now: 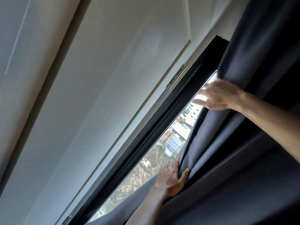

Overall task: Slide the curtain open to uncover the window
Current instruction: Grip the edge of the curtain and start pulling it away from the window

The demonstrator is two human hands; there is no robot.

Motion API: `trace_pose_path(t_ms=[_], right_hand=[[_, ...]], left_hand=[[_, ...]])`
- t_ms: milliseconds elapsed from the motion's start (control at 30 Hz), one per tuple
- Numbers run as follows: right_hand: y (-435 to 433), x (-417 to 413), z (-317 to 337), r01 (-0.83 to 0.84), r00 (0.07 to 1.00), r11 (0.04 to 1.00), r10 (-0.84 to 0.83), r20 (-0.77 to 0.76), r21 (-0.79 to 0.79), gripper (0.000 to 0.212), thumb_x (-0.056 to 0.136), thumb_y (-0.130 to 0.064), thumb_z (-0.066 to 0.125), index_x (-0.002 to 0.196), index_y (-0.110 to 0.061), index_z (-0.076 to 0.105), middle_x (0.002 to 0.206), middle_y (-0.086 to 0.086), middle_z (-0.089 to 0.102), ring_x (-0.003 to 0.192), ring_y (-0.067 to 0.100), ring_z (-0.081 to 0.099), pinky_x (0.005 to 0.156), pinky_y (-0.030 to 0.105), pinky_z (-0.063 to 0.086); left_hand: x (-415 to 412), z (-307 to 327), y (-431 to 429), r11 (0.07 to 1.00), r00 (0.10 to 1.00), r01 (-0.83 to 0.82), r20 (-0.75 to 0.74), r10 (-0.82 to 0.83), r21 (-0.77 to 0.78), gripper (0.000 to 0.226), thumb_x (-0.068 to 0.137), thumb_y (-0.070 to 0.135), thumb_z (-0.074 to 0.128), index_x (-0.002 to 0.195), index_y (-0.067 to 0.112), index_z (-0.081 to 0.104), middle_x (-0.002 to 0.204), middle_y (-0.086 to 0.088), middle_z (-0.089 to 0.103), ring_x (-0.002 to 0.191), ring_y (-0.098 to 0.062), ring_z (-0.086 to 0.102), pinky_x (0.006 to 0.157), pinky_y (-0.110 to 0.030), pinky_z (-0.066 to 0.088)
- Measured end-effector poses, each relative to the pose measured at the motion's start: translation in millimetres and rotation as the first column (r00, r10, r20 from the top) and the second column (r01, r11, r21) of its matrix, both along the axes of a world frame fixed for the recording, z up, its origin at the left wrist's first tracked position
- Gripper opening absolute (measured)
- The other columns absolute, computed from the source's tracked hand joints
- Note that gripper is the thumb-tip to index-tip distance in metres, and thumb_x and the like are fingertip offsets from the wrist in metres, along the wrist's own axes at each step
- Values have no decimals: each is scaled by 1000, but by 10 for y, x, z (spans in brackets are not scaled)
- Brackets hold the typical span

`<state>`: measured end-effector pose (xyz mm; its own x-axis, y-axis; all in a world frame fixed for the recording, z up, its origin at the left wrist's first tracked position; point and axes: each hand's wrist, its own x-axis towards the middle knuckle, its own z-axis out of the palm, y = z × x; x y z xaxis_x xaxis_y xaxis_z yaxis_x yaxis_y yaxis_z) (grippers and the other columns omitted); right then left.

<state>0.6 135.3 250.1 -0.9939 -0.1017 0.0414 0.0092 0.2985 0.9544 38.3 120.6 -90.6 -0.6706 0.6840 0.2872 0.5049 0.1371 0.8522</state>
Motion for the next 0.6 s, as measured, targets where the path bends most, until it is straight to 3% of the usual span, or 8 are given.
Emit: trace_pose_path(t_ms=[100, 167, 267, 333, 400, 500, 600], right_hand=[[109, -122, -122, 33, 993, 994, -44, 108, 103, 73, 88, -72, 35, 120, -17, 70, 125, 13, 64, 126, 28, 53, 117, 41, 26], [187, -122, -186, 76, 986, 991, -92, 140, 114, 77, 86, -76, 34, 130, -21, 64, 136, 13, 60, 138, 25, 43, 122, 39, 15], [264, -64, -258, 143, 972, 987, -153, 178, 69, 96, 76, -87, 8, 148, -33, 42, 142, 12, 56, 134, 27, 49, 117, 41, 27], [343, -30, -264, 171, 964, 981, -186, 187, 94, 120, 60, -91, -16, 146, -34, 44, 143, 10, 57, 130, 27, 52, 112, 42, 32], [449, 18, -251, 201, 958, 972, -221, 182, 119, 136, 48, -92, -27, 136, -31, 56, 133, 9, 64, 124, 25, 57, 108, 42, 31], [548, 135, -236, 210, 956, 967, -234, 178, 143, 129, 53, -95, -21, 128, -30, 63, 122, 8, 71, 119, 23, 59, 108, 42, 27], [596, 201, -260, 178, 964, 970, -206, 171, 166, 116, 64, -95, -8, 130, -30, 61, 121, 9, 70, 120, 26, 57, 110, 45, 25]], left_hand=[[14, -107, 30, 999, 1000, 4, 25, -5, 33, 78, 94, 71, 20, 157, 29, 3, 158, -12, 26, 147, -34, 24, 119, -50, 24], [9, -168, 61, 999, 1000, -7, 18, 6, 53, 78, 94, 71, 20, 157, 33, -5, 159, -11, 26, 147, -33, 26, 119, -50, 25], [-14, -198, 110, 998, 1000, -2, 24, 0, 68, 76, 93, 72, 19, 155, 38, -10, 157, -12, 29, 141, -35, 35, 117, -53, 27], [-41, -198, 121, 995, 997, 10, 73, -17, 96, 74, 94, 72, 18, 155, 40, -8, 160, -10, 26, 143, -34, 33, 118, -53, 23], [-103, -195, 146, 985, 983, -21, 181, -11, 174, 75, 91, 77, 13, 155, 43, -6, 165, -2, 17, 149, -27, 24, 122, -50, 17], [-201, -188, 270, 961, 944, -118, 329, 30, 251, 83, 84, 84, 5, 156, 41, 0, 166, 3, 11, 152, -22, 15, 122, -48, 12], [-224, -218, 412, 942, 928, -204, 359, 100, 266, 88, 82, 85, 2, 157, 39, 8, 166, 1, 16, 152, -19, 15, 123, -46, 10]])
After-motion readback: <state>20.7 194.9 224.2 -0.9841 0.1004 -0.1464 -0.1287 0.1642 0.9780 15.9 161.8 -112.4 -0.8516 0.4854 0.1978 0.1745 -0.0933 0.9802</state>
